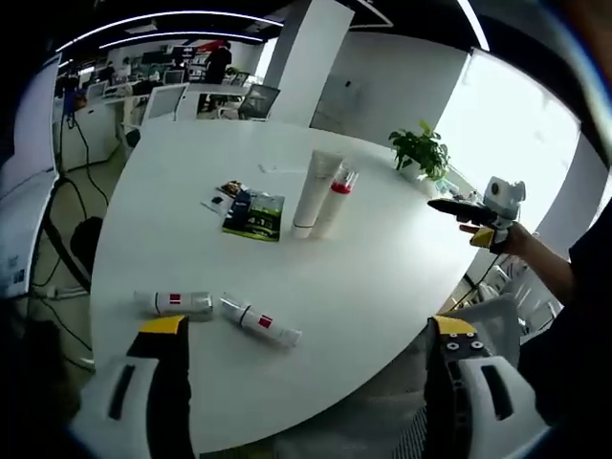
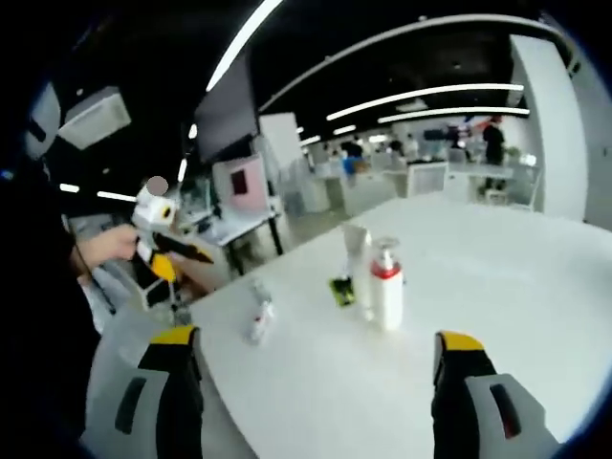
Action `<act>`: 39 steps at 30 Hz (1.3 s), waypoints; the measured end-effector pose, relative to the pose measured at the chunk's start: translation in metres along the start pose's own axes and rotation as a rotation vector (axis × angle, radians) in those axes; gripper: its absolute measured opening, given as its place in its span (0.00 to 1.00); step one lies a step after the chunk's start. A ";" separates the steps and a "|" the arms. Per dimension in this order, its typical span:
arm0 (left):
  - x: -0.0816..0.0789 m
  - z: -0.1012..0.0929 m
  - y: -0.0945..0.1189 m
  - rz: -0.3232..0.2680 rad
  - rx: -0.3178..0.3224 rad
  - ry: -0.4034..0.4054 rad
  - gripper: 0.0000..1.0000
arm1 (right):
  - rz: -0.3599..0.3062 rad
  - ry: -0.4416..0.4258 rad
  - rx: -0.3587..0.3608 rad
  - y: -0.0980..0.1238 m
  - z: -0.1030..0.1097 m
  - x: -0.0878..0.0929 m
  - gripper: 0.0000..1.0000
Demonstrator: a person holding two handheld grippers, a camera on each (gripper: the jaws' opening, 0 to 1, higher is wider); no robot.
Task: Arrange the skincare products in the storage area until every visible bottle or jar stands upright without overlapping.
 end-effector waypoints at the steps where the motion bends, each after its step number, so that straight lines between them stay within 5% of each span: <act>1: 0.000 0.000 0.002 -0.001 -0.003 -0.001 0.97 | 0.001 -0.001 0.004 0.003 0.003 -0.001 0.99; 12: 0.005 0.011 0.024 0.019 -0.040 -0.008 0.97 | 0.037 -0.029 0.048 0.031 0.015 0.001 0.98; 20: 0.010 0.021 0.038 0.035 -0.078 -0.001 0.98 | 0.045 -0.065 0.059 0.031 0.018 0.005 0.99; 39: 0.007 0.030 0.022 0.083 -0.076 0.022 0.97 | 0.076 -0.080 0.071 0.027 0.014 0.011 0.99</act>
Point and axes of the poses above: the point that each gripper's makers call its tool centre point, and the gripper's own axes: y roughly backward along the fingers, z roughly to its left, x roughly out of its underside, the point moved 10 cm from there along y, roughly backward along the fingers, and after that the axes turned 3 degrees about -z, right-handed, at the moved point
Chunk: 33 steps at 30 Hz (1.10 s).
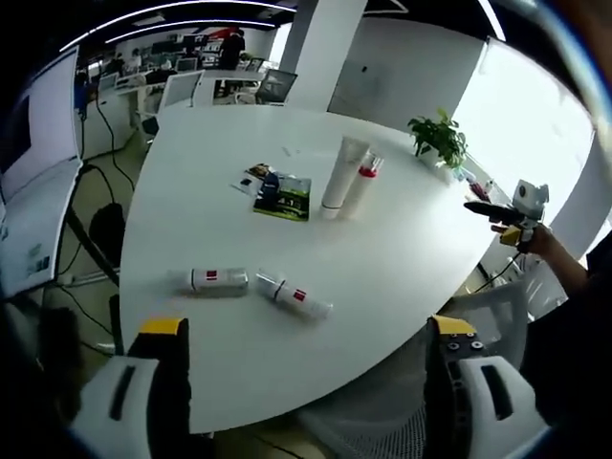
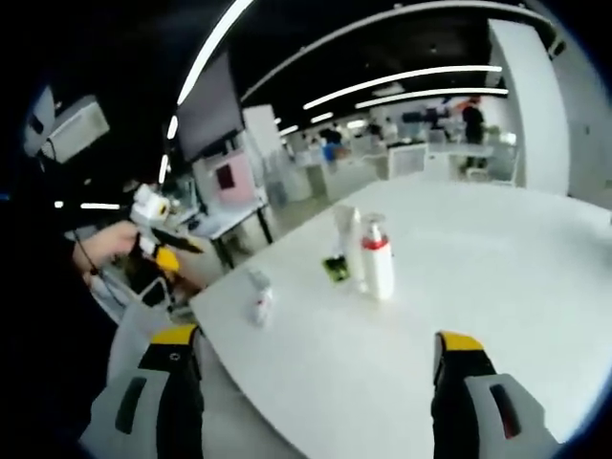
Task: Arrange the skincare products in the storage area until every visible bottle or jar stands upright without overlapping.
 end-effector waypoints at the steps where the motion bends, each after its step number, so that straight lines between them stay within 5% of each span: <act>1: 0.000 0.001 -0.002 0.002 0.003 0.016 0.97 | -0.001 -0.001 0.000 -0.001 0.000 0.000 0.99; 7: 0.007 0.008 -0.019 0.104 -0.021 0.131 0.95 | -0.022 -0.015 -0.010 -0.008 -0.002 -0.004 0.99; 17: -0.001 0.022 -0.043 0.070 -0.035 0.261 0.92 | -0.007 -0.043 0.001 -0.008 -0.013 0.001 0.99; 29: 0.005 0.021 -0.078 0.131 -0.042 0.290 0.90 | 0.020 -0.077 0.009 -0.015 -0.022 0.008 0.98; 33: -0.001 0.035 -0.087 0.051 -0.118 0.407 0.95 | 0.012 -0.083 0.001 -0.018 -0.022 0.007 0.98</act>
Point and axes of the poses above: the point that each gripper's makers call its tool centre point, and the gripper's own axes: y roughly backward along the fingers, z roughly to its left, x roughly out of its underside, the point moved 10 cm from there along y, roughly backward along the fingers, and after that the axes turned 3 degrees about -z, right-handed, at the moved point
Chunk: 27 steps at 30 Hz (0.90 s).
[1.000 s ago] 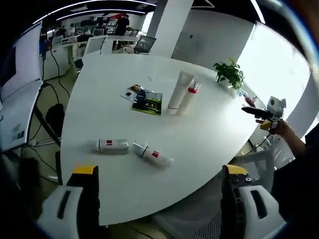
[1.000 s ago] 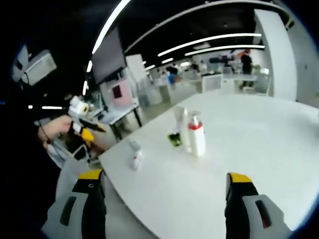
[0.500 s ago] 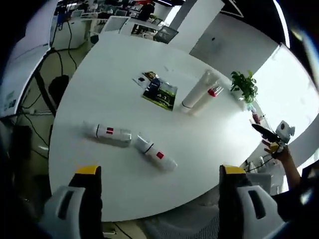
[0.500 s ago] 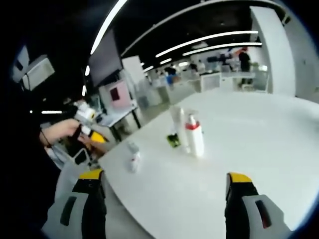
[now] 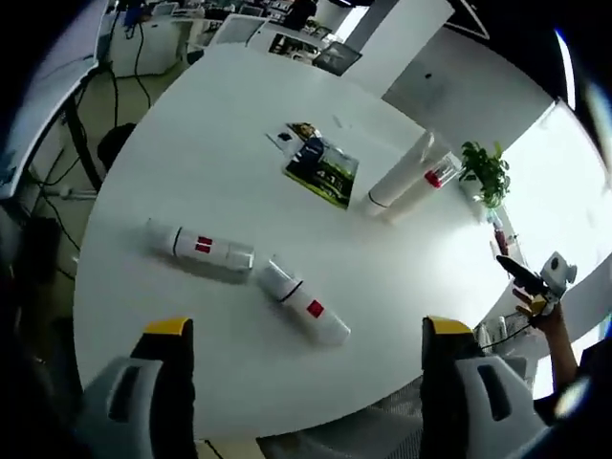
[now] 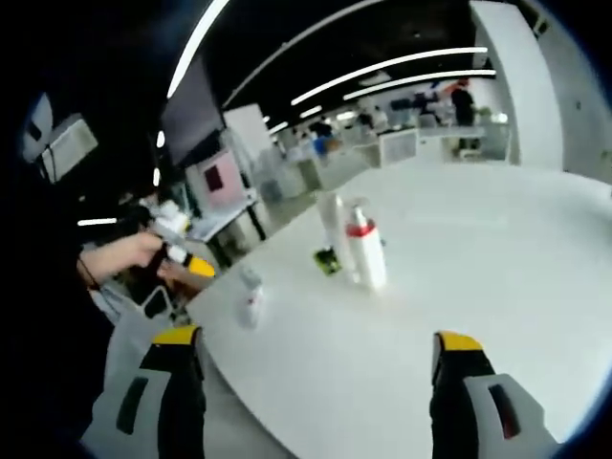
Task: Arrange the skincare products in the storage area until every visible bottle or jar stands upright without overlapping.
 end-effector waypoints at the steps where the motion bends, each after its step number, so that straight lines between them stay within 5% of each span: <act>1: -0.002 0.004 -0.002 -0.003 -0.021 0.007 0.95 | -0.011 -0.007 -0.001 -0.001 -0.001 -0.001 0.98; 13: -0.016 0.013 -0.024 -0.027 -0.079 0.022 0.88 | 0.001 -0.018 -0.002 -0.007 -0.006 0.000 0.97; 19: -0.023 0.022 -0.037 -0.067 -0.181 0.104 0.87 | 0.008 -0.032 0.001 -0.007 -0.007 0.004 0.96; 27: -0.030 0.025 -0.053 -0.093 -0.266 0.101 0.80 | 0.009 -0.041 0.003 -0.009 -0.008 0.004 0.96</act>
Point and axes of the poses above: the point that each gripper's makers call its tool centre point, and the gripper's own axes: y roughly backward along the fingers, z roughly to its left, x roughly out of its underside, the point moved 10 cm from there along y, roughly backward along the fingers, and after that the axes turned 3 degrees about -z, right-handed, at the moved point
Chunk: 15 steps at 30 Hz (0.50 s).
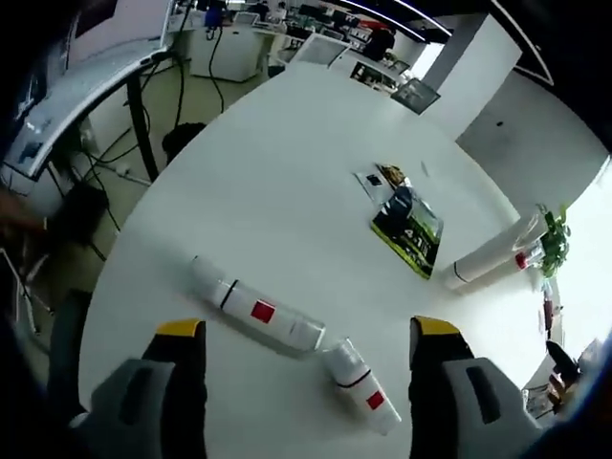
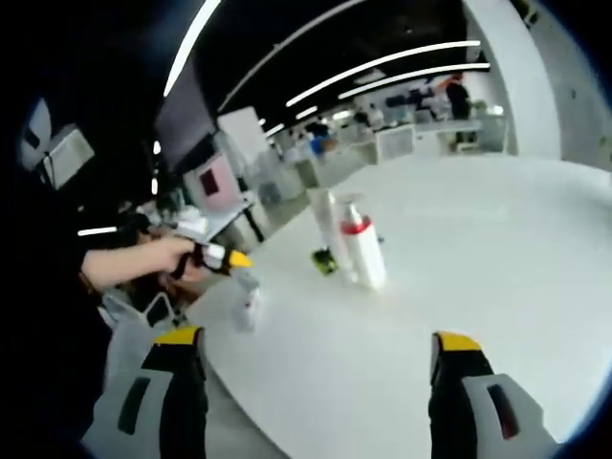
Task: Arrange the skincare products in the storage area until every visible bottle or jar stands upright without overlapping.
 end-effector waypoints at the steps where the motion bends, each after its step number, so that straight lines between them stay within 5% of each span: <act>1: 0.000 0.001 -0.003 -0.001 -0.012 0.001 0.78 | 0.001 0.000 0.001 0.000 -0.001 0.000 0.96; 15: -0.001 0.011 -0.022 -0.012 -0.110 -0.046 0.66 | 0.013 -0.023 0.002 -0.003 -0.005 0.004 0.95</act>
Point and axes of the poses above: the point that each gripper's makers call its tool centre point, and the gripper's own axes: y roughly backward along the fingers, z roughly to its left, x roughly out of its underside, the point moved 10 cm from there along y, roughly backward along the fingers, and after that the axes turned 3 degrees about -z, right-handed, at the moved point
